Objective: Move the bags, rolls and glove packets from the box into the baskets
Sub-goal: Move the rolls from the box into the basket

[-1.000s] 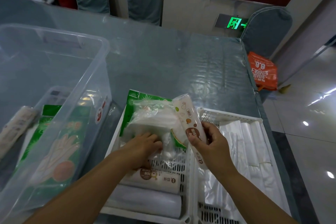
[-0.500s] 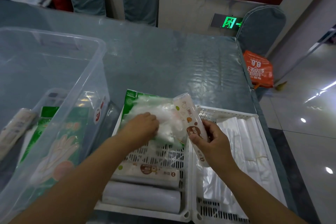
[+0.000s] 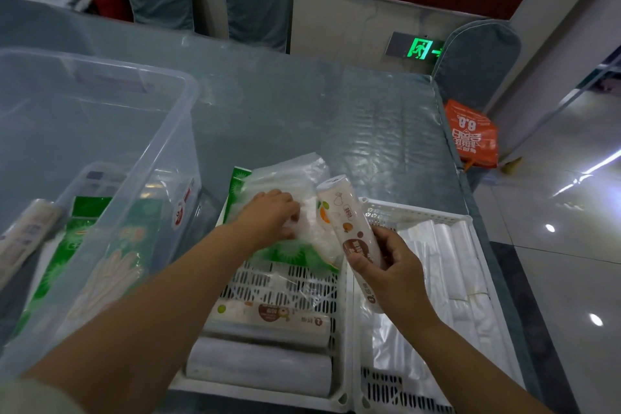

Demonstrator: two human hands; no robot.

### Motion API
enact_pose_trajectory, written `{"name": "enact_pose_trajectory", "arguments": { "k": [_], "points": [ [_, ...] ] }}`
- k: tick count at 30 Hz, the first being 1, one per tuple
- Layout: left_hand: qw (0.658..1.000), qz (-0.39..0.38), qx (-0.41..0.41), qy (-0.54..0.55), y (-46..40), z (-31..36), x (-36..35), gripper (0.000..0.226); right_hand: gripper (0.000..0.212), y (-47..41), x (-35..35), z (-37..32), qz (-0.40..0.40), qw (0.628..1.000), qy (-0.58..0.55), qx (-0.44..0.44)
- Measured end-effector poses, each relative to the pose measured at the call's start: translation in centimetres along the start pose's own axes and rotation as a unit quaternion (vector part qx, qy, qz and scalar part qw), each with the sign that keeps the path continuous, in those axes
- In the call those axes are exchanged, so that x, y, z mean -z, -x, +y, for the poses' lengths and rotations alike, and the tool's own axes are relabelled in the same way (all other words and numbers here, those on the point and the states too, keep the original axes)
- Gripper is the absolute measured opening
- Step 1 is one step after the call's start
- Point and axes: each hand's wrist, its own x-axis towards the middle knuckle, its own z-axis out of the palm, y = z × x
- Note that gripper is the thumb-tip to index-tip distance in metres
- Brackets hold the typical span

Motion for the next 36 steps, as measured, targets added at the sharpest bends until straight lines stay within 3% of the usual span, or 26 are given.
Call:
{"name": "enact_pose_trajectory", "arguments": {
  "k": [7, 10, 13, 15, 18, 22, 28, 36],
  "points": [
    [1.0, -0.019, 0.011, 0.013, 1.1, 0.0, -0.5, 0.041, 0.036, -0.4, 0.5, 0.4, 0.028, 1.0, 0.0, -0.001],
    [0.999, 0.031, 0.004, 0.018, 2.6, 0.5, 0.0, 0.048, 0.036, -0.4, 0.3, 0.4, 0.034, 0.999, -0.008, -0.003],
    [0.995, 0.081, -0.05, -0.008, 4.8, 1.7, -1.0, 0.036, 0.041, -0.3, 0.1, 0.5, 0.037, 0.999, -0.012, -0.004],
    [0.995, 0.032, -0.088, -0.026, 5.8, 2.2, -2.3, 0.028, 0.045, -0.4, 0.0, 0.9, 0.035, 0.999, -0.008, -0.009],
    [0.993, -0.053, -0.089, -0.05, 6.0, 1.9, -3.8, 0.041, 0.042, -0.5, -0.2, 1.3, 0.029, 0.999, -0.001, -0.014],
    [0.992, -0.073, -0.083, -0.063, 5.5, 1.3, -4.5, 0.054, 0.04, -0.4, -0.4, 1.3, 0.028, 1.0, 0.0, -0.012],
    [0.994, -0.05, -0.088, -0.029, 5.2, 1.9, -4.5, 0.021, 0.045, -0.4, -0.8, 1.1, 0.025, 1.0, 0.008, -0.005],
    [0.996, -0.057, -0.05, 0.041, 5.2, 1.7, -1.0, 0.007, 0.049, -0.3, -0.3, 1.1, 0.025, 1.0, 0.008, 0.006]
  ]
}}
